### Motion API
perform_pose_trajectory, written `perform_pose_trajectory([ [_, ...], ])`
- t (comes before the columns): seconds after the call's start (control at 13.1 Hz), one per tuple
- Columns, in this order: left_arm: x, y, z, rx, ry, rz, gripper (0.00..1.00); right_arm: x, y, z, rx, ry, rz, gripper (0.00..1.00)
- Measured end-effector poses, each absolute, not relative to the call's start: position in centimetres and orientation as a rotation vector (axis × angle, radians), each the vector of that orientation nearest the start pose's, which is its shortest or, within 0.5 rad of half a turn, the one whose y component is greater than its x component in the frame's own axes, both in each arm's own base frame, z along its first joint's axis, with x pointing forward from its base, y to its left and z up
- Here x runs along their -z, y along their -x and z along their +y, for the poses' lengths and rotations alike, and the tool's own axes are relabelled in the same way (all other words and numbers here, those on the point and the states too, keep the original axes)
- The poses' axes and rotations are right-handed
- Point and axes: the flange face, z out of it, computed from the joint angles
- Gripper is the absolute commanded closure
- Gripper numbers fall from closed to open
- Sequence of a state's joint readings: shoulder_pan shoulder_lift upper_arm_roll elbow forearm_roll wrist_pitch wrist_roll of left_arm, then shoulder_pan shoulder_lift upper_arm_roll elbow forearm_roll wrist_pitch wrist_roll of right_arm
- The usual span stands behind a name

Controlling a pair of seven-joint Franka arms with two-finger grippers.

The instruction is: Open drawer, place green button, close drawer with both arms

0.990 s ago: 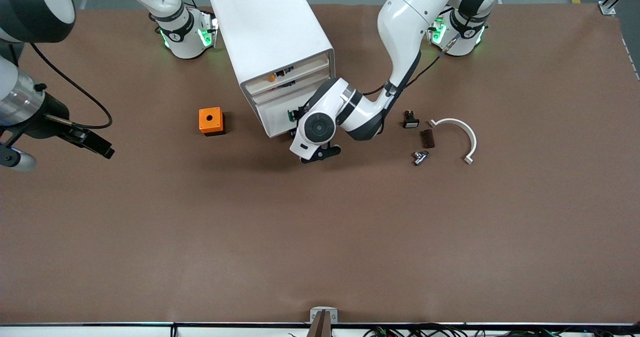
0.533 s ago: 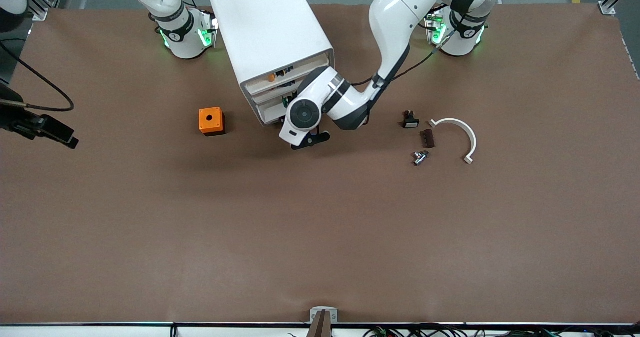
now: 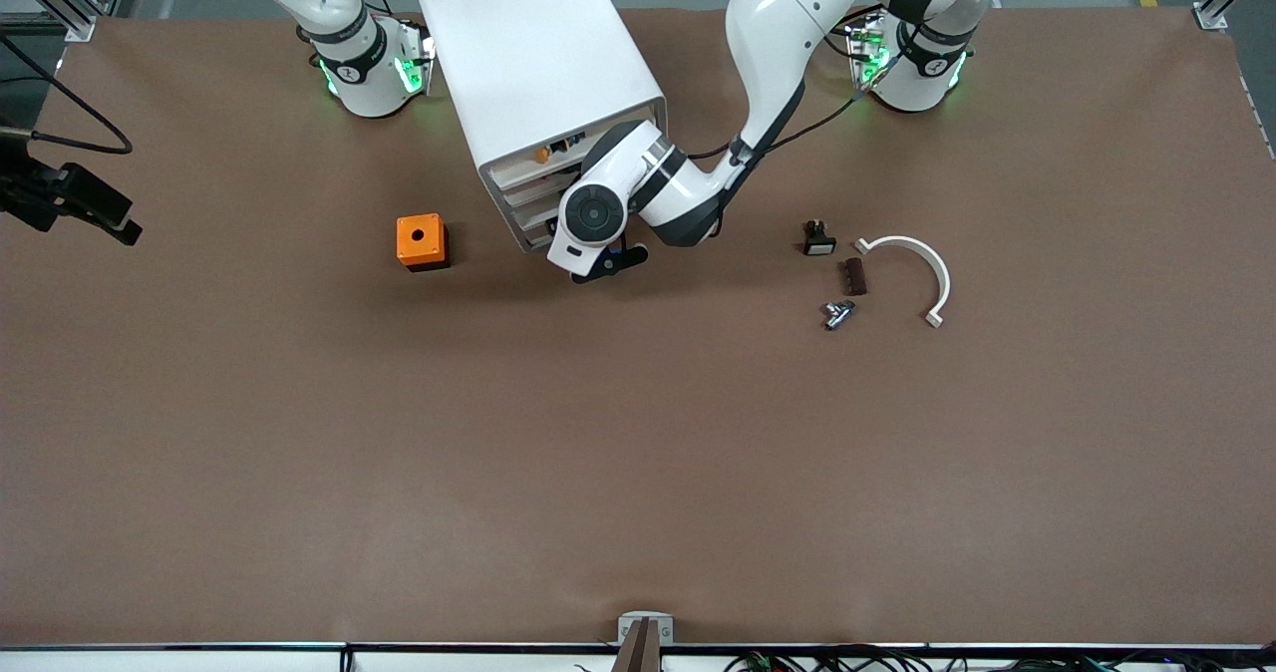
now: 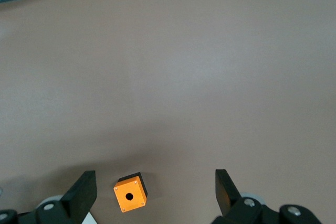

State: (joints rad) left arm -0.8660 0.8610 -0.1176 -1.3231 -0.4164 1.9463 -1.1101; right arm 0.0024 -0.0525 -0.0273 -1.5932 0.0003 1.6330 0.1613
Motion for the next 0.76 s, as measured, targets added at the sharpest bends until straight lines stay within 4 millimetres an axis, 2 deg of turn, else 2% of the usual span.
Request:
perform_pose_trajectory([
  [0.08, -21.0, -39.7, -60.2, -0.797, 3.014, -0.589, 0.00, -64.9, -54.4, -1.4, 0.144, 3.117, 0.291, 0.00],
  [0.15, -21.7, -41.3, -59.4, -0.775, 3.019, -0.647, 0.00, -64.8, -54.4, -1.4, 0.143, 3.117, 0.290, 0.00],
  [0.23, -22.9, -44.1, -57.7, -0.743, 3.033, -0.712, 0.00, -64.8, -54.4, -1.3, 0.143, 3.117, 0.289, 0.00],
  [0.3, -24.3, -47.6, -55.2, -0.690, 3.047, -0.782, 0.00, -64.8, -54.4, -1.3, 0.146, 3.117, 0.287, 0.00],
  [0.46, -28.2, -55.0, -48.3, -0.497, 3.080, -0.853, 0.00, -64.8, -54.4, -1.1, 0.152, 3.117, 0.282, 0.00],
  [0.53, -30.4, -57.9, -44.8, -0.369, 3.089, -0.843, 0.00, -64.8, -54.4, -1.0, 0.152, 3.117, 0.281, 0.00],
  [0.61, -32.3, -60.0, -41.9, -0.241, 3.082, -0.811, 0.00, -64.8, -54.4, -1.0, 0.152, 3.117, 0.281, 0.00],
  [0.76, -36.0, -62.6, -37.7, -0.023, 3.045, -0.774, 0.00, -64.8, -54.5, -1.0, 0.158, 3.116, 0.281, 0.00],
])
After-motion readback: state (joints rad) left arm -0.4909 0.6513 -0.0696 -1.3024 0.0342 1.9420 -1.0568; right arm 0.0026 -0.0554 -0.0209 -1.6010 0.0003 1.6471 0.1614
